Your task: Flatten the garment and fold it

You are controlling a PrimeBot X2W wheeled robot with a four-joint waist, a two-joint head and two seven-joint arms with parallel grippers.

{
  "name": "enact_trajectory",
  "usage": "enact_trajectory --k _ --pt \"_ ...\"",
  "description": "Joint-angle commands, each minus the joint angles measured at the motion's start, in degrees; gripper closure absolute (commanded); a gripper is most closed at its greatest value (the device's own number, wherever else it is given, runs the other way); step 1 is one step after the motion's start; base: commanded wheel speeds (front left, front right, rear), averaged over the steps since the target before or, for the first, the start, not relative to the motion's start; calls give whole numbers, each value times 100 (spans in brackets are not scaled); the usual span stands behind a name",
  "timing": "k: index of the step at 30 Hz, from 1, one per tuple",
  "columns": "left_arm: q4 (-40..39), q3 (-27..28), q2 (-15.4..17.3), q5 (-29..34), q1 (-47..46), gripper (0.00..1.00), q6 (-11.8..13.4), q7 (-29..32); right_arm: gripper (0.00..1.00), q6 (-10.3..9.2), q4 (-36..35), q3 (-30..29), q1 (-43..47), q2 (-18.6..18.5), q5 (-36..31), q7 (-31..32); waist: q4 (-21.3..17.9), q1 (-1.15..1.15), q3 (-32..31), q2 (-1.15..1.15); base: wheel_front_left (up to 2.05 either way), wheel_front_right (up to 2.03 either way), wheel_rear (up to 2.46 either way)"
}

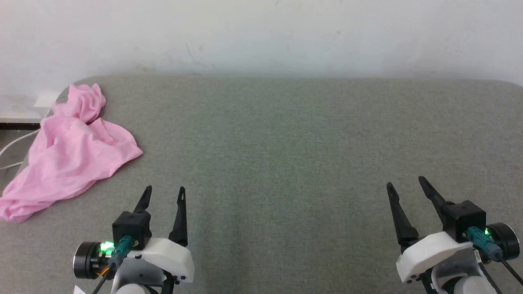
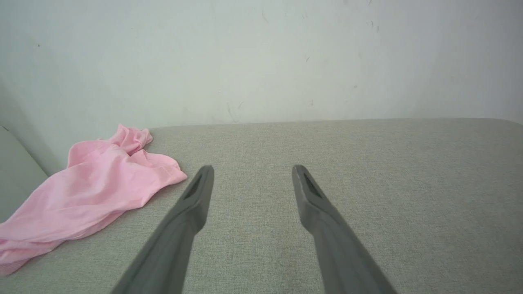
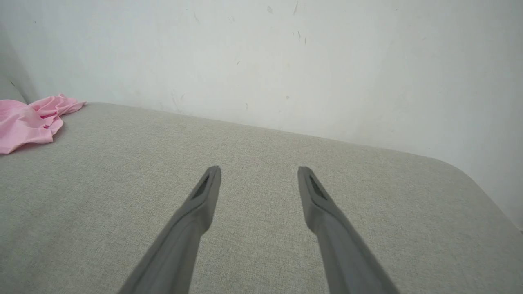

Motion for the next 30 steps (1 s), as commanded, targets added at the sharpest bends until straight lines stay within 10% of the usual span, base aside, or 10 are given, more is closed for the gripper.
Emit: enact_trajectory --k 1,30 --pt "47 -37 6 -66 -104 0 65 -70 0 -1 22 -12 -4 -2 6 -67 84 0 1 0 0 0 0" --pt "198 -126 102 -300 -132 0 358 -418 0 -4 127 165 -83 -4 37 -251 1108 0 5 0 0 0 0"
